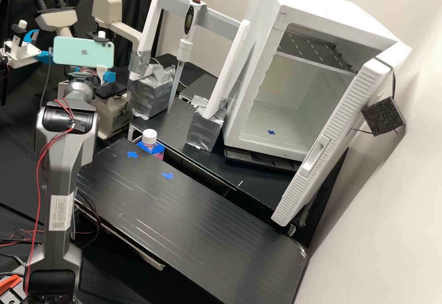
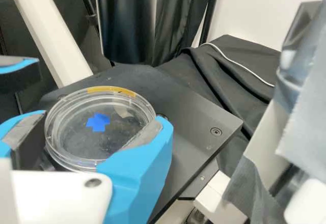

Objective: Move the petri dish to the bench

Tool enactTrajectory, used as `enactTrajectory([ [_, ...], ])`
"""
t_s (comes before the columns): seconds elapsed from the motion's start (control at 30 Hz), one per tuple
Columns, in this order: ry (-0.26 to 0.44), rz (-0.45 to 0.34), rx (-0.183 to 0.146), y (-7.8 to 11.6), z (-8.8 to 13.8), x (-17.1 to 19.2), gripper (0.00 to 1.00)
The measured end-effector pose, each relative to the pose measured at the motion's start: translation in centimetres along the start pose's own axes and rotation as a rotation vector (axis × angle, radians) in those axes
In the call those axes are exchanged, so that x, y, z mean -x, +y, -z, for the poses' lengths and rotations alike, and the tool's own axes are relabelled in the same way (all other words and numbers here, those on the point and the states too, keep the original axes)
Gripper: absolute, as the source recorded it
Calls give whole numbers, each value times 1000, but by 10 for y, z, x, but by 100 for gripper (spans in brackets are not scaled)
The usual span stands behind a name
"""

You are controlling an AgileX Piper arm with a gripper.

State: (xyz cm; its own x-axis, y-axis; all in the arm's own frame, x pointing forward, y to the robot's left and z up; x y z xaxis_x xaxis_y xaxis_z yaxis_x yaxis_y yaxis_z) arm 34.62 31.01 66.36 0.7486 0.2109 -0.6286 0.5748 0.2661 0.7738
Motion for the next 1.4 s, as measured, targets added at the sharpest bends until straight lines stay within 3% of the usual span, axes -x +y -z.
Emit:
enactTrajectory([
  [0.23, -9, 3, 13, -2, 0, -1, 0],
  [0.57, -15, -3, -6, 1, 1, 0, 0],
  [1.07, 20, -19, 54, -1, 22, 0, 0],
  [1.33, -28, -10, 53, -10, 12, -10, 0],
  [1.4, -29, -9, 65, -10, 12, -11, 0],
])
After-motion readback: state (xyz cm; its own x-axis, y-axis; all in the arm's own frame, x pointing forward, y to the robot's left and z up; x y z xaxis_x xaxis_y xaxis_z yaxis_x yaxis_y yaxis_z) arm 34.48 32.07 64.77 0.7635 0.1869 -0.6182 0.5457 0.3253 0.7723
